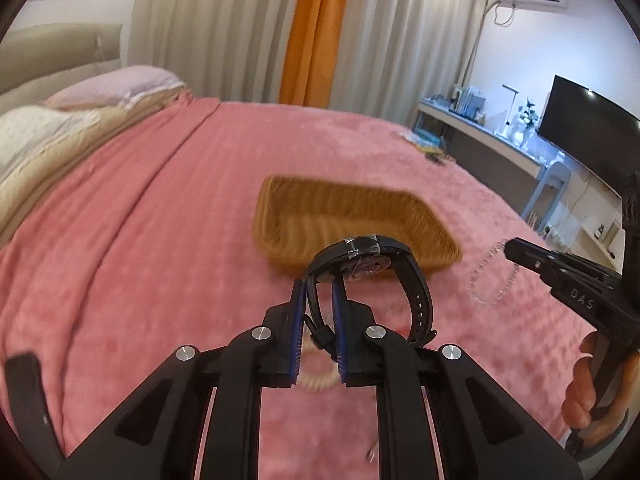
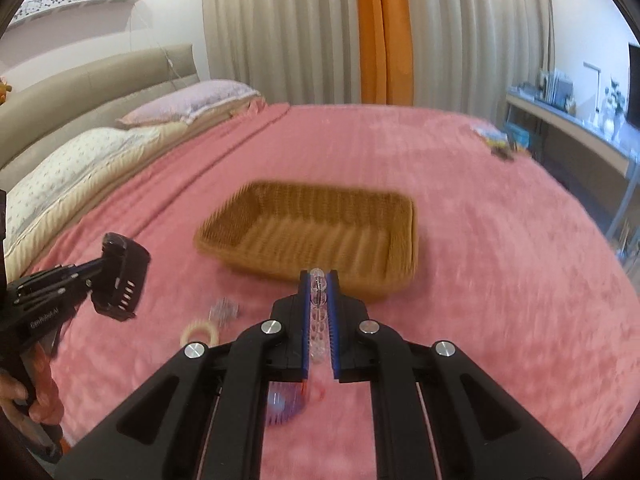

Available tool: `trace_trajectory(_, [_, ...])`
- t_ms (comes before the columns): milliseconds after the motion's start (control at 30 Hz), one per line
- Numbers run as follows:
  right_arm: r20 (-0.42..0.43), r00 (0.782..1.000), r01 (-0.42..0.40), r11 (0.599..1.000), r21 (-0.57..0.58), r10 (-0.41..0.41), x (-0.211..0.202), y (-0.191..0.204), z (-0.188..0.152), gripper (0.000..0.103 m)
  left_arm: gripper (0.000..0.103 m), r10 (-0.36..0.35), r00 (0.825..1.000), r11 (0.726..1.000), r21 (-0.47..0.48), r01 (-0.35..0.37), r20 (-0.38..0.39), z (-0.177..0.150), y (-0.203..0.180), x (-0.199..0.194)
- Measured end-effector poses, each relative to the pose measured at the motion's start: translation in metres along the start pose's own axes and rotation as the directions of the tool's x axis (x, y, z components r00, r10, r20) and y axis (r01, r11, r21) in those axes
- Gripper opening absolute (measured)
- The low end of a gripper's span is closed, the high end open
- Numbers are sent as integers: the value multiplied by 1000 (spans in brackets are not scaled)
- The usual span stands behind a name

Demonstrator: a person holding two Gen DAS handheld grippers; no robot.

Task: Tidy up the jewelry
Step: 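Carry the watch and bead bracelet into the wicker basket and open both tools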

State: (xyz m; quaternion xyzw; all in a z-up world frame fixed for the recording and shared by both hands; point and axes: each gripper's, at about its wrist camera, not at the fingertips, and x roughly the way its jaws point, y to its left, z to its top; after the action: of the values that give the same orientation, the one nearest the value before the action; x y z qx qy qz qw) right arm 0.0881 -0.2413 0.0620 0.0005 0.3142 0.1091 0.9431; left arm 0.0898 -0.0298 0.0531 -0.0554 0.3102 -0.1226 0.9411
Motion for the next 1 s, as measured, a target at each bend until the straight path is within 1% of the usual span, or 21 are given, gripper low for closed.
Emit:
trace_trajectory(167, [15, 1000, 4, 1000, 0, -4, 40, -2, 40, 6, 11, -18, 1000, 1000, 17, 18, 6, 37, -11, 42])
trace_trajectory(300, [-6, 1000, -5, 1000, 7, 5, 81, -4, 56, 6, 12, -20, 1000, 1000, 23, 20, 1, 56, -11, 83])
trace_trajectory(400, [-42, 999, -33, 999, 26, 34, 116, -7, 57, 6, 12, -2, 1000, 1000, 21, 3, -23, 63, -9, 118])
trace_trajectory(467, [-76, 996, -48, 998, 41, 51, 141, -12, 55, 6, 12, 4, 999, 1000, 17, -3, -40, 63, -5, 135])
trace_trajectory(567, [-116, 991, -51, 996, 74, 59, 169, -23, 47, 6, 12, 17, 997, 1000, 13, -16, -79, 61, 0, 165])
trace_trajectory(667, [-143, 989, -25, 995, 100, 39, 187, -37, 40, 6, 12, 29, 993, 999, 20, -27, -112, 53, 3, 187])
trace_trajectory(800, [-163, 987, 8, 993, 120, 12, 195, -49, 33, 6, 12, 37, 990, 999, 30, -33, -138, 47, 3, 198])
trace_trajectory(900, [-172, 985, 10, 990, 142, 15, 196, -55, 30, 7, 16, 30, 991, 999, 30, -26, -131, 47, 4, 197])
trace_trajectory(933, [-169, 986, 11, 989, 150, 14, 195, -56, 29, 8, 20, 28, 992, 999, 31, -25, -123, 48, 3, 195])
trace_trajectory(967, [-166, 986, 14, 988, 155, 12, 194, -57, 30, 10, 25, 23, 992, 999, 29, -20, -121, 49, 3, 192])
trace_trajectory(1000, [-161, 987, 15, 987, 158, 11, 192, -59, 31, 16, 38, 13, 993, 1000, 20, -11, -118, 50, 4, 188])
